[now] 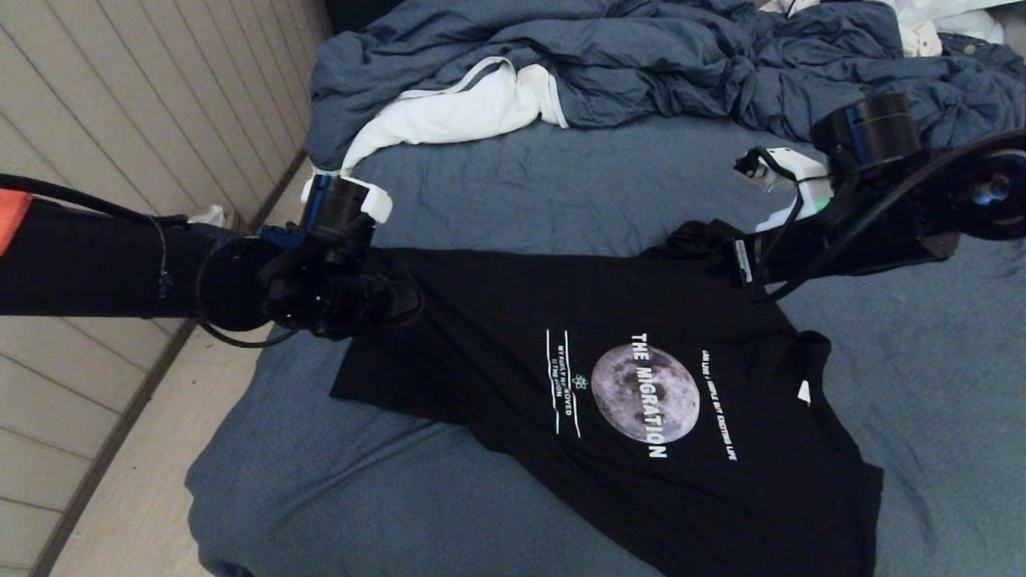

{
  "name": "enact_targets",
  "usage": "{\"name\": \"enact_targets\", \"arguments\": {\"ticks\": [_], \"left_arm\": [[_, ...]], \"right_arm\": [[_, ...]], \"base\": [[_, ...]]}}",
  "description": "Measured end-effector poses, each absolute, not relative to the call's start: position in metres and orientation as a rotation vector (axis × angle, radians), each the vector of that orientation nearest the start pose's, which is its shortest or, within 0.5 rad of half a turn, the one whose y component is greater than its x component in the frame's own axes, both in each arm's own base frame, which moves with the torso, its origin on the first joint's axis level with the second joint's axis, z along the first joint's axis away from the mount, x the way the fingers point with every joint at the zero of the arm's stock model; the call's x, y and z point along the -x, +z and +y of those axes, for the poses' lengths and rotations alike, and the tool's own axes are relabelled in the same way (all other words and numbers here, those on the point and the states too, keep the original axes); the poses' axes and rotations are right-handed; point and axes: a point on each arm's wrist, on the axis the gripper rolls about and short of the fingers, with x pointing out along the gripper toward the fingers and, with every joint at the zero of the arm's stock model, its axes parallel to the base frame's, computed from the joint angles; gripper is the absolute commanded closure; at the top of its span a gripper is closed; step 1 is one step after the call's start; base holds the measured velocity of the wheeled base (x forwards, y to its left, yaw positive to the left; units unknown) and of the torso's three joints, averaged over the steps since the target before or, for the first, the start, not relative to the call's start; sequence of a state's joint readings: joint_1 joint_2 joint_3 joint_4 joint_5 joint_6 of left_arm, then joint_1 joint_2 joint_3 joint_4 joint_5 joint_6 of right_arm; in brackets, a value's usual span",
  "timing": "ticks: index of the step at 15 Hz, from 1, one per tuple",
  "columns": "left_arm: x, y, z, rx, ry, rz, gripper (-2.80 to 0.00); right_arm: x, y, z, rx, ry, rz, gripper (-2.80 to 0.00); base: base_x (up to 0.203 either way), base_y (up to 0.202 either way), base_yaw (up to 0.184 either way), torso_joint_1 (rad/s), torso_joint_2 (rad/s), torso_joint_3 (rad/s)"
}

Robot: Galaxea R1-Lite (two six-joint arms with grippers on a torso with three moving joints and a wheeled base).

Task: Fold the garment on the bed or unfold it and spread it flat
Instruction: Unford the black T-shirt

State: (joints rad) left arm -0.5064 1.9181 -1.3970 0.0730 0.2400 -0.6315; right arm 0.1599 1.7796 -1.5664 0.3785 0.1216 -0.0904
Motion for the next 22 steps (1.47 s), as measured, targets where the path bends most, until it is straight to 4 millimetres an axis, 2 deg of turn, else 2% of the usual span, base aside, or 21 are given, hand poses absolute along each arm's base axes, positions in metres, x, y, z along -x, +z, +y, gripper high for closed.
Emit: {"name": "enact_targets", "arguments": {"ticks": [4,9,10,22], "left_arm": [[-0.352,0.186,-0.174,0.392,-0.036,0.634,-2.8],[-0.367,0.18,-0.17,0.396,-0.015,0.633,-2.8],[-0.367,0.18,-0.17,0.396,-0.013,0.632,0.0],[-0.361,0.183,-0.169,0.403,-0.012,0.636,0.0]], "right_arm": [[-0.329,0.274,0.055,0.098,0.299,0.58,0.0],[-0.33,0.273,0.056,0.099,0.299,0.581,0.0],[-0.33,0.273,0.056,0.099,0.299,0.581,0.0],[-0.332,0.272,0.056,0.098,0.298,0.582,0.0]], "base": [[0.0,0.0,0.0,0.0,0.0,0.0],[0.0,0.0,0.0,0.0,0.0,0.0],[0.0,0.0,0.0,0.0,0.0,0.0],[0.0,0.0,0.0,0.0,0.0,0.0]]}}
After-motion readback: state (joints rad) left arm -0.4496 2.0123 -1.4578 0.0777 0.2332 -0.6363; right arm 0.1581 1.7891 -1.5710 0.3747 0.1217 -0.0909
